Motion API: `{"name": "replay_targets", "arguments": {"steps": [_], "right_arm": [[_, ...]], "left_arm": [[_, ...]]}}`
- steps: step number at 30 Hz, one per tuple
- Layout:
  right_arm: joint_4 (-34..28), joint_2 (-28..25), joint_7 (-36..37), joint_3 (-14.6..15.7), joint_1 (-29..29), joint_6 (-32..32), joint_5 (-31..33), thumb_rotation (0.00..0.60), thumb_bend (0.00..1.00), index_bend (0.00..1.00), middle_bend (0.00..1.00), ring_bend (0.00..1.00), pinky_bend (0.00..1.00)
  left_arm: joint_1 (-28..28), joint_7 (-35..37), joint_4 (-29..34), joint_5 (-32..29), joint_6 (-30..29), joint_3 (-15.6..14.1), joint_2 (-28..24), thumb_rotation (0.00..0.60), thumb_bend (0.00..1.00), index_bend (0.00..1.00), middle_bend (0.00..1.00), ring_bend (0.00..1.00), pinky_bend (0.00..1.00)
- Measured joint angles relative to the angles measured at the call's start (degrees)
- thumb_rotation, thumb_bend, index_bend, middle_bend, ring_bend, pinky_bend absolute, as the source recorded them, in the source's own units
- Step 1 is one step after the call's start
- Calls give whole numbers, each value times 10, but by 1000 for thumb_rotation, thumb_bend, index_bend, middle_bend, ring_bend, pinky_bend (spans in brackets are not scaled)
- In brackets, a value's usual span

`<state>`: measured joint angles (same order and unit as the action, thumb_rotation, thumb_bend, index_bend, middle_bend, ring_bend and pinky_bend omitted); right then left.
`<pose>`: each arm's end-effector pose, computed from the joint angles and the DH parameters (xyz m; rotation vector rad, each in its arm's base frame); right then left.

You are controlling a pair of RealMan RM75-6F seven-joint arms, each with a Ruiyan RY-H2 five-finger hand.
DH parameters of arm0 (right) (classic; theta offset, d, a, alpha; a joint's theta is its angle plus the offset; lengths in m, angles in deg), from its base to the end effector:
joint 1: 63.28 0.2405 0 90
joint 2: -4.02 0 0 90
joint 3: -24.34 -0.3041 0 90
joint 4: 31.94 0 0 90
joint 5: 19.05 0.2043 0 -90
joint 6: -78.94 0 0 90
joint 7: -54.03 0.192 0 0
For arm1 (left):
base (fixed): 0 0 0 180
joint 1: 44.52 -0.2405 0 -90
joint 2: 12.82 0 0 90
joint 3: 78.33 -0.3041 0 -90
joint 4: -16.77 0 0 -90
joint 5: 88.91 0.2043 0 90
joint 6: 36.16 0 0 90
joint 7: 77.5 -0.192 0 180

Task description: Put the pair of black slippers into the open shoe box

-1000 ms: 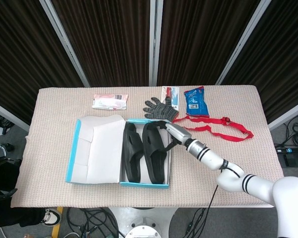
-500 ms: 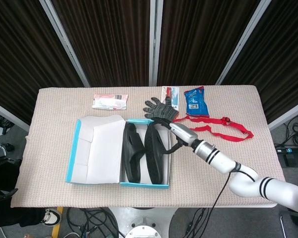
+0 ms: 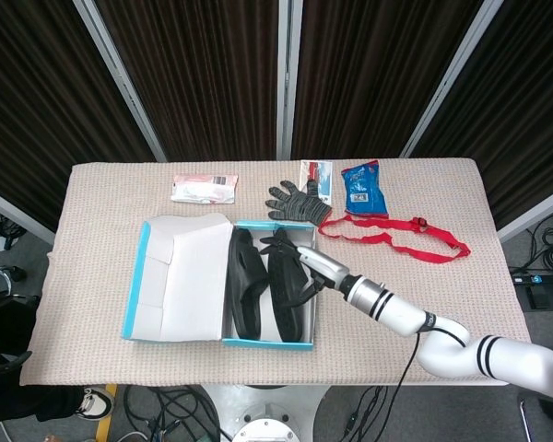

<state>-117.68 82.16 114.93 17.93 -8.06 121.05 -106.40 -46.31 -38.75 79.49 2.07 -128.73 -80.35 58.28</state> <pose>-0.0894 -0.4203 -0.0123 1.9259 -1.9811 1.3185 -0.4344 0.1720 0.1948 -1.2796 -1.1232 -1.1089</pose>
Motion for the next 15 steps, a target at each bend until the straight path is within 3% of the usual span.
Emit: {"name": "replay_targets", "arguments": {"steps": [15], "right_arm": [[101,85,68,16,8,-19,-4,600,0,5,152,19,160]], "left_arm": [[0,19,-28,-5,8,1,9,600,97,175,126,30,100]]}}
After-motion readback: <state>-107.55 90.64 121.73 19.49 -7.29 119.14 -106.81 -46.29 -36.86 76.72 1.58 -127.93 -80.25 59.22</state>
